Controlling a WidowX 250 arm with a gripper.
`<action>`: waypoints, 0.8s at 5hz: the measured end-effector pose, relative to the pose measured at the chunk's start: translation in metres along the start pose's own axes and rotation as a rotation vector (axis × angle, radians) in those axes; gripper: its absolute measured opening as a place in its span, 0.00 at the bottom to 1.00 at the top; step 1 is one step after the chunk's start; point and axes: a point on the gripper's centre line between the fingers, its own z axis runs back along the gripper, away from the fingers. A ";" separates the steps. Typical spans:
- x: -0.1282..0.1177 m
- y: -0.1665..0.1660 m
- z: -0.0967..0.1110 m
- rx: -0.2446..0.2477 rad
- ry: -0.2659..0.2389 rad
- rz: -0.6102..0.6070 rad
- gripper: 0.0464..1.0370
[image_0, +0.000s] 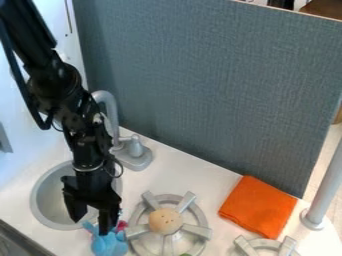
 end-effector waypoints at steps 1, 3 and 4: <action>-0.005 0.000 -0.024 -0.010 0.073 0.000 0.97; -0.010 -0.002 -0.057 -0.029 0.165 0.025 0.93; -0.010 -0.003 -0.055 -0.033 0.159 0.030 0.71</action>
